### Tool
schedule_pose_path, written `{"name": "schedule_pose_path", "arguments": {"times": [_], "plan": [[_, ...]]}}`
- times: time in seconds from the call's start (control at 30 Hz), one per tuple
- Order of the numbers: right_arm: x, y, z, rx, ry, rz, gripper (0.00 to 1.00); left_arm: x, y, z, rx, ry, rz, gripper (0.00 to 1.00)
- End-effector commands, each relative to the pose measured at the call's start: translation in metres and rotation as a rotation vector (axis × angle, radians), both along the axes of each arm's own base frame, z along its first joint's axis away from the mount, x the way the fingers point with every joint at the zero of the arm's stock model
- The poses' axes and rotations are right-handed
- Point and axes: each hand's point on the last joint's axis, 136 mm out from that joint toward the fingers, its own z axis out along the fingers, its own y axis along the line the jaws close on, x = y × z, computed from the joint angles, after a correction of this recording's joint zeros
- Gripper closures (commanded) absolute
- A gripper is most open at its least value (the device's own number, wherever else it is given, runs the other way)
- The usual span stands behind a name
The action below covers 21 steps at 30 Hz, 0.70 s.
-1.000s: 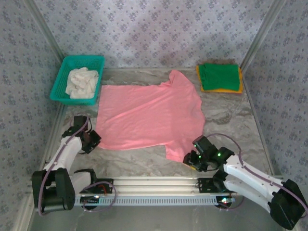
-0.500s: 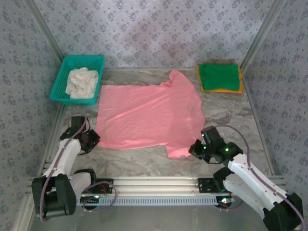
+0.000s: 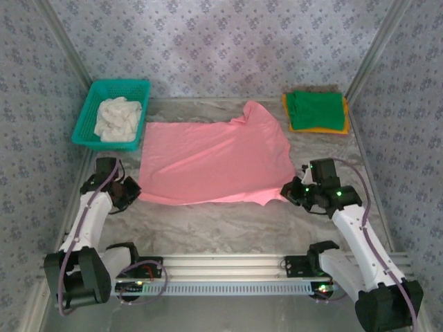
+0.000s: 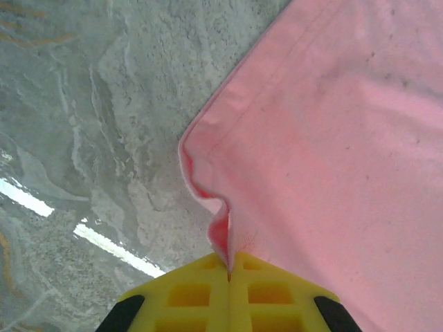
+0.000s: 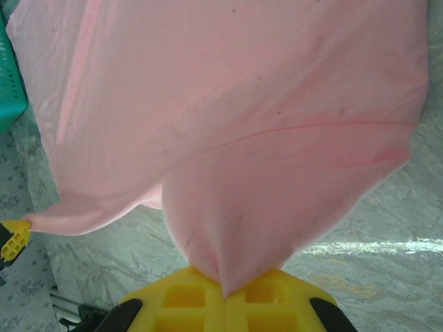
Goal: Fold and stack the t-shirts
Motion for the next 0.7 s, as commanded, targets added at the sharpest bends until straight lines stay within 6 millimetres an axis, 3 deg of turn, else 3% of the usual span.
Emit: {"name": "schedule_pose_path", "arguments": {"times": [0.0,0.1,0.2,0.3,0.53,0.67], "plan": [[-0.005,0.005,0.009,0.027,-0.021,0.043,1.0,-0.001,-0.002,0.004,-0.005,0.002,-0.024,1.0],[0.0,0.005,0.02,0.039,-0.082,0.035,1.0,-0.003,-0.004,0.005,-0.009,0.001,-0.041,1.0],[-0.012,0.006,0.015,0.046,-0.058,0.051,1.0,-0.008,-0.004,0.004,-0.003,-0.001,-0.044,1.0],[-0.01,0.003,0.015,0.056,-0.066,0.007,1.0,-0.011,-0.004,0.002,-0.006,-0.006,-0.037,1.0],[0.031,-0.004,0.024,0.013,-0.094,-0.03,1.0,0.003,0.002,-0.006,0.009,0.008,-0.028,1.0],[0.058,-0.012,0.027,-0.026,-0.1,-0.037,1.0,0.027,0.006,0.0,0.019,-0.028,-0.025,1.0]]}}
